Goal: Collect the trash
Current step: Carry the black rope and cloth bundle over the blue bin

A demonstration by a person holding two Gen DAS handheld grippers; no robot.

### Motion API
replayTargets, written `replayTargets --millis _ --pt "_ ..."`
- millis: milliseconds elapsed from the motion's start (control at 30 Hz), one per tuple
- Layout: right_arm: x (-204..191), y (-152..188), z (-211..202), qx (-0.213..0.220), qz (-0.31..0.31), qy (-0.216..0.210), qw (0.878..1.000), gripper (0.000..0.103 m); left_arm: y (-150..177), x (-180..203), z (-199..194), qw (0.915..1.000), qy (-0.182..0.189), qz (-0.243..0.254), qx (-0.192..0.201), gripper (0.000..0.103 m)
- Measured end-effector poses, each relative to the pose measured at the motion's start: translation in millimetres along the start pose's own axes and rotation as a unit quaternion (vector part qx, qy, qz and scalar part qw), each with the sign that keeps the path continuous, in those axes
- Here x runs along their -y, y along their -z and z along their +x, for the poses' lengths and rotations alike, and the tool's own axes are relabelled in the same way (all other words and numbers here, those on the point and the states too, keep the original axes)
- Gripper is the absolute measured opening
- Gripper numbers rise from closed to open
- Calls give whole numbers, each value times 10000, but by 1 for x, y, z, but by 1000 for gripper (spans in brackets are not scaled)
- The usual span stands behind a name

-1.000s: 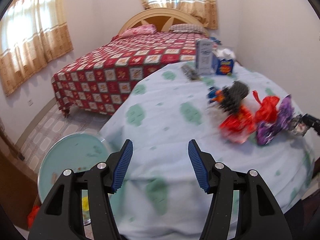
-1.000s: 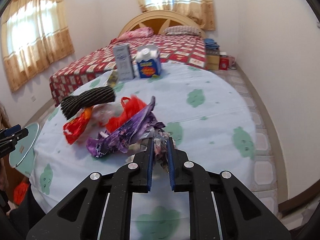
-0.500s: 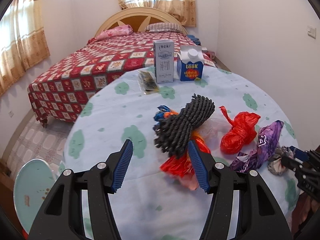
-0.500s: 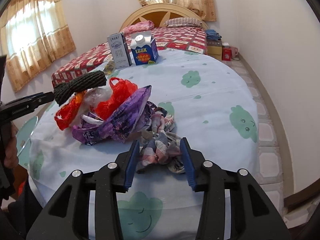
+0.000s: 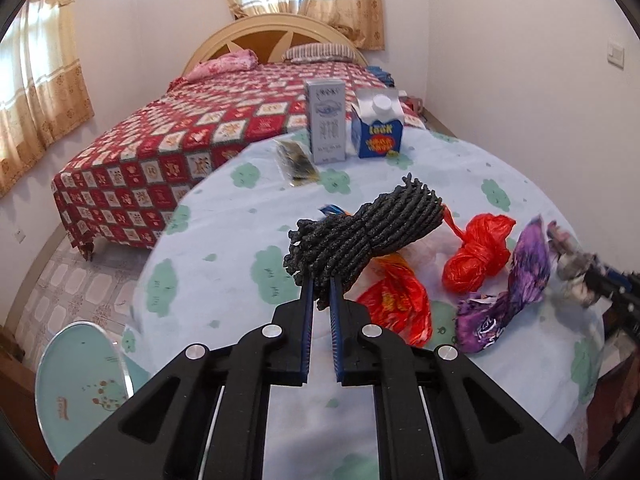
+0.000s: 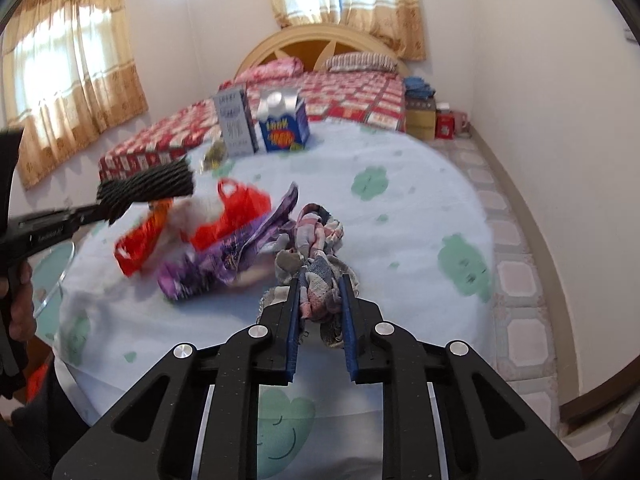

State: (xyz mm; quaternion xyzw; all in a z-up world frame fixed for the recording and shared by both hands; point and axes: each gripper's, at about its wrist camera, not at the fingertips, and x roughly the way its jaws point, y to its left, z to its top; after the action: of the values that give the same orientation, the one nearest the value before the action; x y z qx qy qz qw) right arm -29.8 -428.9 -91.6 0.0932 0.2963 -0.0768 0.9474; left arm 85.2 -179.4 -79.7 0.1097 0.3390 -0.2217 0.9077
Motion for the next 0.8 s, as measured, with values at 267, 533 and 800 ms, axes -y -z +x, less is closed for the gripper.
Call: replayTargets --millis 267,533,800 --pt "-24 -27 -24 483 -129 -228 9985 19 6 -37 -40 9990 -304 -169 268 8" --pt "-76 -36 -2 402 -426 -635 9963 19 31 -82 -61 9961 -780 -337 257 8" --pt "-128 -46 15 372 -675 -920 9928 19 49 -119 -77 9927 -1036 -544 284 8"
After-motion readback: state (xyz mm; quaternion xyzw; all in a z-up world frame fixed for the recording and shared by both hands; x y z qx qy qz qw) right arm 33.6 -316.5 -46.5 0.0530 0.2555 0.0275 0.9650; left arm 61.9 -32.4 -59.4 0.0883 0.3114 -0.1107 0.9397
